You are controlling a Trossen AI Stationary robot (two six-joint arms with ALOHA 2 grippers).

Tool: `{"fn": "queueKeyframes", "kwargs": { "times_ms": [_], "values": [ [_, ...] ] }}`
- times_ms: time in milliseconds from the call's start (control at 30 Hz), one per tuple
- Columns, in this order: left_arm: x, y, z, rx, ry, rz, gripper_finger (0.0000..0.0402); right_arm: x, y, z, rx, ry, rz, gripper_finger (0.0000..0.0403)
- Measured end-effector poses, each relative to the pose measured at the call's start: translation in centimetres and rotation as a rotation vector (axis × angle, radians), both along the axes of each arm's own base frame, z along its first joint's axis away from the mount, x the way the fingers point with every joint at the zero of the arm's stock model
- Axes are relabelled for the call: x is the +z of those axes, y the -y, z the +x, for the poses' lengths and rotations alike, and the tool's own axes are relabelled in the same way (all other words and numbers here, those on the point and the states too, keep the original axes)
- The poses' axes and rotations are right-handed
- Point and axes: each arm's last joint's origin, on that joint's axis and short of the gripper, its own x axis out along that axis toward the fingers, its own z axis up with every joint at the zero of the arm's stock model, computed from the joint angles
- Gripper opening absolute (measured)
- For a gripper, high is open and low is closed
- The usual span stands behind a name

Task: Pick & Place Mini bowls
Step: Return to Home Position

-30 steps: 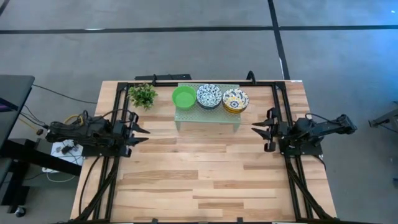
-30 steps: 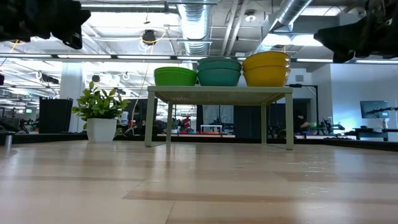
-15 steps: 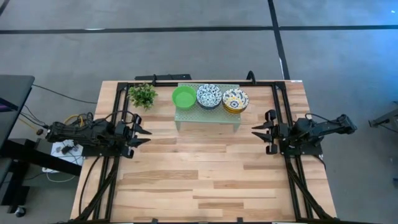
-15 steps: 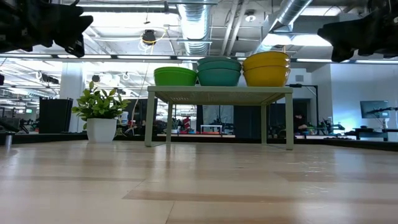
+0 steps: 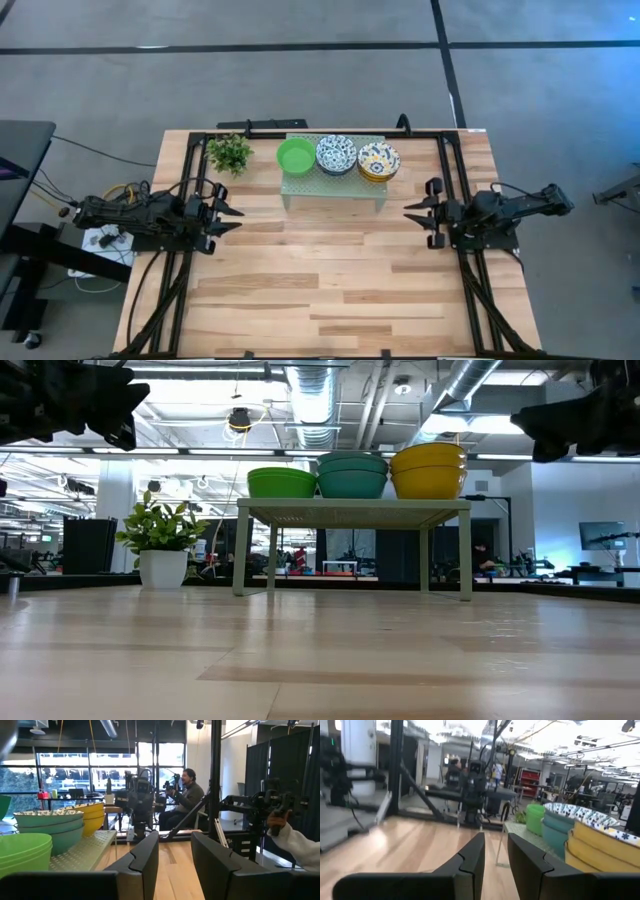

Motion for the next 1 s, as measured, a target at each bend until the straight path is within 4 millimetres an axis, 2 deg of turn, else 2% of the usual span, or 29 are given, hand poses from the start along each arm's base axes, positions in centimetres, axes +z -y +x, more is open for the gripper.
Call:
{"fn": "queueKeyframes", "kwargs": {
  "times_ms": [267,1000],
  "values": [
    [0.01,0.00,0.00,0.001,0.001,0.002,0.0117,-0.81,-0.02,0.08,-0.012,-0.086,-0.134,0.0079],
    [0.02,0.00,0.00,0.001,0.001,0.002,0.0117,-0.85,0.00,0.09,-0.020,-0.088,-0.135,0.0079]
  ]
}}
